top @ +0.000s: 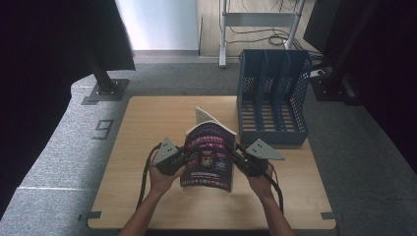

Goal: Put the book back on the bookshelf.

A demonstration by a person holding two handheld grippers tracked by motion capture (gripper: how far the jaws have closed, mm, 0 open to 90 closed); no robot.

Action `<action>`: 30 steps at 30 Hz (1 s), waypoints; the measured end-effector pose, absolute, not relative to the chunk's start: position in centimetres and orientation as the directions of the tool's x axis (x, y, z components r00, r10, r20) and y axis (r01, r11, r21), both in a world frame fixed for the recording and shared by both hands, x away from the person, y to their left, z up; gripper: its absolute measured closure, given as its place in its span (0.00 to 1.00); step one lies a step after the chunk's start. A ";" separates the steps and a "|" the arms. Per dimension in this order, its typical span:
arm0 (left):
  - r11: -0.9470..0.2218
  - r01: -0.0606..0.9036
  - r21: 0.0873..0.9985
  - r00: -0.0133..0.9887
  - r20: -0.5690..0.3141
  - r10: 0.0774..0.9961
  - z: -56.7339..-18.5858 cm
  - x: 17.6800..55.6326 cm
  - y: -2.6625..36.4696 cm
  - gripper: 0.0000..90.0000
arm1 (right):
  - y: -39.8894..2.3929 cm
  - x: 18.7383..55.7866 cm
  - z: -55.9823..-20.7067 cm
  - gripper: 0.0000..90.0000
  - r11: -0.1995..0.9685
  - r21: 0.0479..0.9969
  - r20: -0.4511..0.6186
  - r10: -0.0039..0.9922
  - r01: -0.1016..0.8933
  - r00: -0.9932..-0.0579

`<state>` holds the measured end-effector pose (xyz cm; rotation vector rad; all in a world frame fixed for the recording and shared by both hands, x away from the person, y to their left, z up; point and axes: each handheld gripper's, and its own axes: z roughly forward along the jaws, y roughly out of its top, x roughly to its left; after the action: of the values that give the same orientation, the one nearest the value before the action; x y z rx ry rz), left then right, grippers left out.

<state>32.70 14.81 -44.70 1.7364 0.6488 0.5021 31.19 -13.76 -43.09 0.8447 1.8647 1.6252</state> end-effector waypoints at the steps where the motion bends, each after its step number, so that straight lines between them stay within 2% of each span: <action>1: -0.200 0.166 0.966 0.752 0.007 0.659 -44.7 32.6 15.0 0.87 | -13.8 30.8 -43.0 0.88 0.091 0.990 0.008 0.741 0.112 -0.671; 8: -0.191 0.183 0.964 0.746 -0.010 0.666 -45.0 32.9 15.5 0.76 | -13.8 30.3 -42.9 0.88 0.102 0.989 -0.005 0.733 0.103 -0.681; 12: -0.173 0.199 0.965 0.744 -0.034 0.668 -45.1 33.2 15.5 0.76 | -13.7 30.1 -42.9 0.88 0.105 0.990 -0.009 0.729 0.099 -0.684; 14: -0.169 0.205 0.964 0.744 -0.042 0.667 -45.1 33.3 15.4 0.77 | -13.7 30.1 -42.9 0.88 0.104 0.990 -0.009 0.728 0.097 -0.686; 15: -0.165 0.209 0.964 0.747 -0.049 0.663 -45.1 33.3 15.3 0.83 | -13.6 30.0 -42.9 0.88 0.108 0.990 -0.016 0.721 0.090 -0.693; 17: -0.158 0.213 0.964 0.756 -0.060 0.652 -45.1 33.2 15.3 0.89 | -13.4 29.9 -42.9 0.87 0.132 0.989 -0.045 0.720 0.073 -0.693; 22: -0.155 0.219 0.963 0.774 -0.075 0.628 -45.0 33.4 15.2 0.95 | -13.3 30.5 -42.9 0.86 0.125 0.988 -0.026 0.716 0.092 -0.697; 30: -0.176 0.196 0.965 0.760 -0.037 0.649 -45.0 33.5 15.0 0.95 | -13.3 30.5 -43.0 0.87 0.133 0.987 -0.038 0.728 0.087 -0.684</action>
<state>33.46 14.96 -45.04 1.7358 0.6676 0.4602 30.55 -13.25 -42.95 0.7816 1.8907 1.5917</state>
